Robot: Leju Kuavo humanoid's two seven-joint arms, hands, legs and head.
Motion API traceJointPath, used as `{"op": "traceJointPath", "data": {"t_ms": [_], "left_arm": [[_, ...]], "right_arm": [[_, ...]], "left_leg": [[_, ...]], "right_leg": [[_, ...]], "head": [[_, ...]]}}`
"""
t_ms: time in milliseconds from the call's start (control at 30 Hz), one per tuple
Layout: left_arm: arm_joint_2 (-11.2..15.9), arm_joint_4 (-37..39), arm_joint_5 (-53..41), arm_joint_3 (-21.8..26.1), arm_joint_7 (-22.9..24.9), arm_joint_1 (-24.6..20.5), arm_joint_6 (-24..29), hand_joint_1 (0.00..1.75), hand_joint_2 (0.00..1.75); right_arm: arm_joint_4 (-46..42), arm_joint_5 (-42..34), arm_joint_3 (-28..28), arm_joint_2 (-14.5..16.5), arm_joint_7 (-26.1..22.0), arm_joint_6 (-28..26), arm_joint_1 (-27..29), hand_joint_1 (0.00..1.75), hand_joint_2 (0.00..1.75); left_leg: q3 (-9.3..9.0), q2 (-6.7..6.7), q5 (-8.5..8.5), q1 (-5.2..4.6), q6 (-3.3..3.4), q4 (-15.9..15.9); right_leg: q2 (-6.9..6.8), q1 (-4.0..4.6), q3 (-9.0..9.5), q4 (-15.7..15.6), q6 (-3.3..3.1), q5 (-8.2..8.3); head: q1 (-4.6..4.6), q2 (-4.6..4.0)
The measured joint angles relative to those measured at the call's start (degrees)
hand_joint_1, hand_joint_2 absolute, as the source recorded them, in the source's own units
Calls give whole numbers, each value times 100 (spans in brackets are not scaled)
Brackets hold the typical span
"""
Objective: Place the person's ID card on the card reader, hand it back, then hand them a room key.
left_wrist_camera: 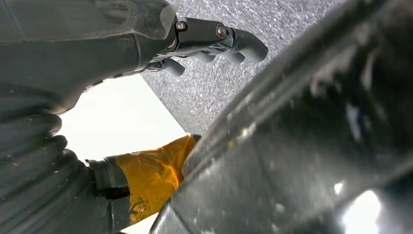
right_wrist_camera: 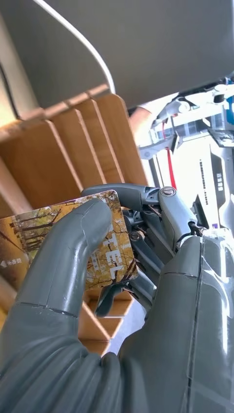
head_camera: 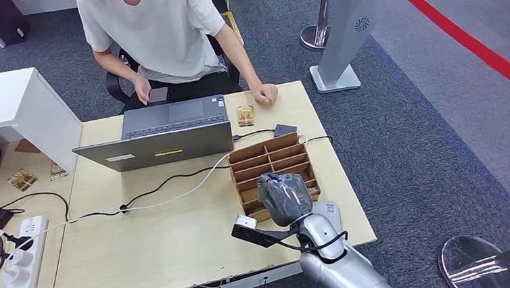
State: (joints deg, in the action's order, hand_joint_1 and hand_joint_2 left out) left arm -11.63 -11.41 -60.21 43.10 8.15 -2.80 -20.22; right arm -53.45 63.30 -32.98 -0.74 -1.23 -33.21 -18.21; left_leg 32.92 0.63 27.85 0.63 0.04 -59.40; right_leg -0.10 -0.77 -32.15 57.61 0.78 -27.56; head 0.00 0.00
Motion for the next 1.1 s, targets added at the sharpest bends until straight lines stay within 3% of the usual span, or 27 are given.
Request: {"op": "traceJointPath", "data": {"t_ms": [467, 833, 1100], "left_arm": [[37, 0, 2, 7, 26, 0, 59, 0, 175], [-23, 1, 2, 7, 335, -6, 257, 0, 175], [-86, 7, 2, -8, 400, -21, 272, 0, 175]], "right_arm": [[-689, -479, 272, -72, -162, 501, -266, 175, 175], [-1004, -233, 250, -82, 80, 776, -1445, 175, 175], [-288, 301, 38, 117, 550, 962, -2615, 175, 175]], "left_leg": [[0, -1, -1, 0, 0, 0], [2, -1, -4, -1, 0, -1], [1, -1, -8, 0, -3, -1]], "right_leg": [[2, 0, 0, 1, -1, 1], [2, -1, 1, 2, 1, 6], [1, 0, 1, 4, 0, 8]], "head": [[1, 0], [1, 0], [1, 0]]}}
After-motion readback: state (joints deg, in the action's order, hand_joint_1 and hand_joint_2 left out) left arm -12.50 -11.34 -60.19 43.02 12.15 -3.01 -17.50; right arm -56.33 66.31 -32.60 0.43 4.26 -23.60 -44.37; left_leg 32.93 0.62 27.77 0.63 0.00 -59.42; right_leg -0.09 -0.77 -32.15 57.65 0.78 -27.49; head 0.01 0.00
